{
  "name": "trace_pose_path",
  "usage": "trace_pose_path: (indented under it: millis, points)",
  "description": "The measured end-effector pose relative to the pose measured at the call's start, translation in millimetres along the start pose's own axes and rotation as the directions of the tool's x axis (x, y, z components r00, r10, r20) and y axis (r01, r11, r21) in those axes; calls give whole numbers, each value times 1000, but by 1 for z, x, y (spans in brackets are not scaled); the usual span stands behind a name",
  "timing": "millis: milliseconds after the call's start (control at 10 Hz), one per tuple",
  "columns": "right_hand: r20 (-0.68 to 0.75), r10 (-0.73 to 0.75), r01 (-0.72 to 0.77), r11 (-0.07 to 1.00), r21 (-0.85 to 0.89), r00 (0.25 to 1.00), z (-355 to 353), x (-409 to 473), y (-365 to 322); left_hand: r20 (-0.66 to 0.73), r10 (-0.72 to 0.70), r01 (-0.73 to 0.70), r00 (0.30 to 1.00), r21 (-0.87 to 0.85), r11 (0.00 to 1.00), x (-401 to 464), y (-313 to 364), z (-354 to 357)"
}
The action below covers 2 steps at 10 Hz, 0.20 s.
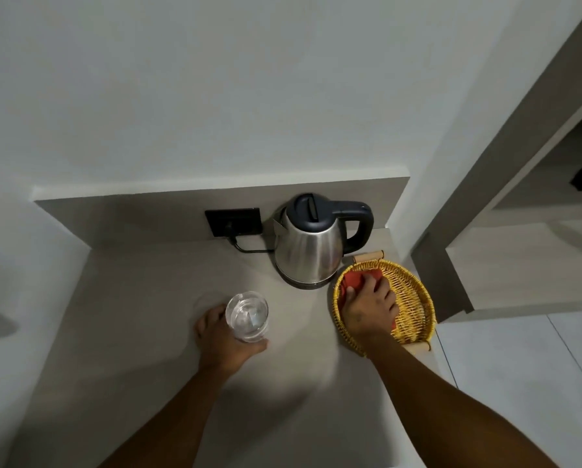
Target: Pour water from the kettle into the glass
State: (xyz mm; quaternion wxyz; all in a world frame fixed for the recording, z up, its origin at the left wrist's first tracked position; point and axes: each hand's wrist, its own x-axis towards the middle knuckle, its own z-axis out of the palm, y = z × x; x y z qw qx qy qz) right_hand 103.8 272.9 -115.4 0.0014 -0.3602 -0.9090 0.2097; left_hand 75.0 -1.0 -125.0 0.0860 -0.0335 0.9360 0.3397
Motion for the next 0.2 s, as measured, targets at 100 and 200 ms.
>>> trace_pose_path:
  millis: [100, 200]
  points:
    - [-18, -63, 63, 998, 2, 998, -13, 2, 1, 68, 103, -101, 992, -28, 994, -1, 1, -13]
    - [-119, -165, 176, 980, 92, 979, -33, -3, -9, 62, 203, -198, 977, -78, 977, -5, 1, -26]
